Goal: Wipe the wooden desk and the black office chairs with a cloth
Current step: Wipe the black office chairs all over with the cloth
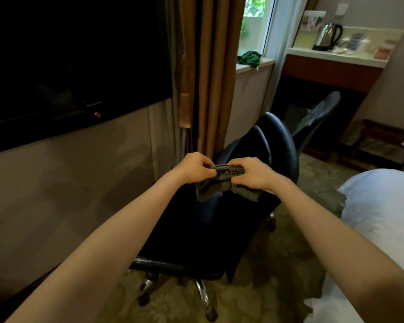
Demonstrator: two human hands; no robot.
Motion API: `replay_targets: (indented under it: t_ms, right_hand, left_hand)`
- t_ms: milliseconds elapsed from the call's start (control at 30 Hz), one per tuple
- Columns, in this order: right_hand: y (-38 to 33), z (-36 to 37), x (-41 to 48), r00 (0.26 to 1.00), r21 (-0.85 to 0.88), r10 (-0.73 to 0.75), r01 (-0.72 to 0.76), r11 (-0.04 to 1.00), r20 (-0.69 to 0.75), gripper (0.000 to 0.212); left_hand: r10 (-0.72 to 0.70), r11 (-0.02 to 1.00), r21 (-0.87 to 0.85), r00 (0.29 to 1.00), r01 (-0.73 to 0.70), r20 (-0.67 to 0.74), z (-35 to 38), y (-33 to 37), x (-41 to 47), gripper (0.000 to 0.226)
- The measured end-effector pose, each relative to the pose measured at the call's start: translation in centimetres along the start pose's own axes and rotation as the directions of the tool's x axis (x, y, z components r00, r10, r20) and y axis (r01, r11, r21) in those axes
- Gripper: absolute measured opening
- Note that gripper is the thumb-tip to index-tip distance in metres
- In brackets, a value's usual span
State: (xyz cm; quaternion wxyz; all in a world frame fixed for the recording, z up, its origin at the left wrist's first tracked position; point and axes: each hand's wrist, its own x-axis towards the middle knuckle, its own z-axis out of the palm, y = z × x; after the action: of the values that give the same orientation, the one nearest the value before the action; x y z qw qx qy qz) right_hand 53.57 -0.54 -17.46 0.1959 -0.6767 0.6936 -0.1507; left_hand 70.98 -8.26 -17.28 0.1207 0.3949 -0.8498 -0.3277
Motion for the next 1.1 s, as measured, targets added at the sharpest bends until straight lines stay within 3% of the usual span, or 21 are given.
replay_targets:
  t_ms: [333,533,667,867,1000,1100]
  right_hand:
    - [3.5,-5.1,-2.6,0.945,-0.248,-0.129,0.053,0.967,-0.301,0.039]
    - [9.9,-10.7,-2.6,0.875,-0.282,-0.196,0.072,0.957,-0.443,0.04]
    - [15.4,-13.3,-2.0,0.881,-0.184,-0.213,0.147,0.972,-0.423,0.039]
    - [21.6,-15.3,-0.6,0.895,-0.004,-0.198,0.214,0.977,-0.401,0.028]
    - [23.4,-14.3,1.5,0.947,0.135,-0.15,0.194,0.972,-0.285,0.051]
    - [23.2,-12.4,2.4,0.958,0.401,-0.134,0.23,0.887,-0.252,0.068]
  left_hand:
    - [0.074,0.997,-0.023,0.99,-0.077,-0.124,0.2,6.9,3.2,0.021]
    - [0.171,0.985,0.045,0.954,-0.165,-0.246,2.5,13.9,7.5,0.021]
    - [0.187,0.98,0.122,0.927,-0.155,-0.324,4.7,18.4,10.7,0.022]
    - [0.197,0.953,0.285,0.924,-0.103,-0.327,7.7,23.4,15.1,0.024]
    - [0.179,0.946,0.315,0.93,-0.073,-0.322,9.3,23.6,17.5,0.022]
    - [0.178,0.932,0.358,0.935,-0.06,-0.306,10.3,23.0,19.4,0.02]
